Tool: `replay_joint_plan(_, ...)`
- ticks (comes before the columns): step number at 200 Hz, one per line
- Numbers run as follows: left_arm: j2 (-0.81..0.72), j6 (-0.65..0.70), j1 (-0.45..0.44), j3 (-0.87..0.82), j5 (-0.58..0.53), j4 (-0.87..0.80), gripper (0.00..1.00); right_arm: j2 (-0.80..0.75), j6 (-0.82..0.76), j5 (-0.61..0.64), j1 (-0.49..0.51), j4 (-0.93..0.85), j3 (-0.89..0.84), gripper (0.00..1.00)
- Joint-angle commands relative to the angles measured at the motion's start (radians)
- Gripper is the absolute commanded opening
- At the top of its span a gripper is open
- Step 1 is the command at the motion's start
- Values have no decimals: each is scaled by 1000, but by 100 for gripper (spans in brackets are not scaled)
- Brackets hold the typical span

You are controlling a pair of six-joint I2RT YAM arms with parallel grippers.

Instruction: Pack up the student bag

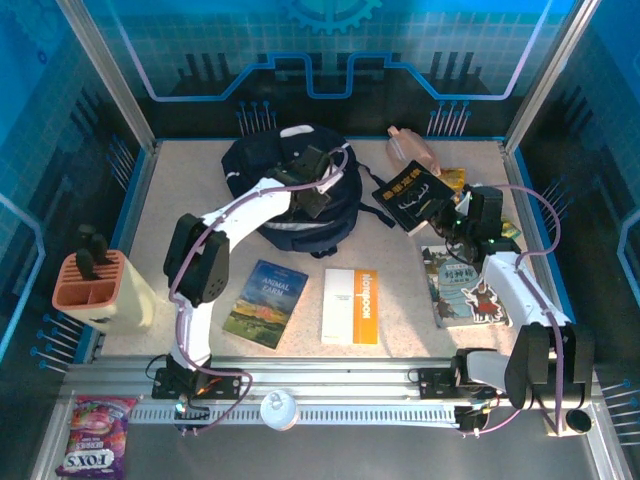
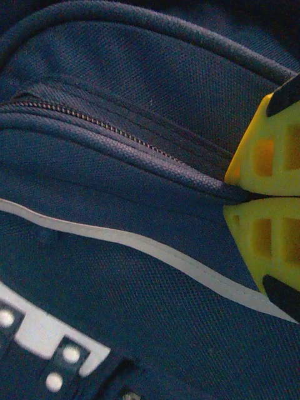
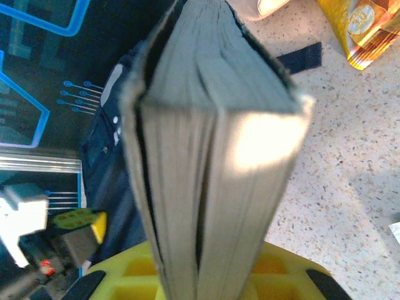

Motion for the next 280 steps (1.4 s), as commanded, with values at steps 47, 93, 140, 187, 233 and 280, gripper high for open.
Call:
replay_joint_plan(47, -155, -225, 3, -2, -19, 262, 0, -103, -22, -81, 9, 29, 13, 11)
replay_joint_plan(93, -139, -251, 3, 53, -21, 221, 0, -113, -31, -84, 28, 19, 34, 12)
replay_joint_plan(140, -190, -277, 2, 48, 4, 278, 0, 0, 114, -123, 179, 189, 19, 12)
replay_joint_plan(187, -227, -283, 3, 27, 20, 310, 0, 202, 269, -116, 311, 443, 87, 12)
replay_joint_plan(233, -251, -285, 3, 14, 19, 313, 0, 440, 397, -13, 398, 542, 249, 12)
replay_joint_plan(280, -249, -291, 2, 20, 12, 304, 0, 630, 429, 126, 463, 476, 424, 12)
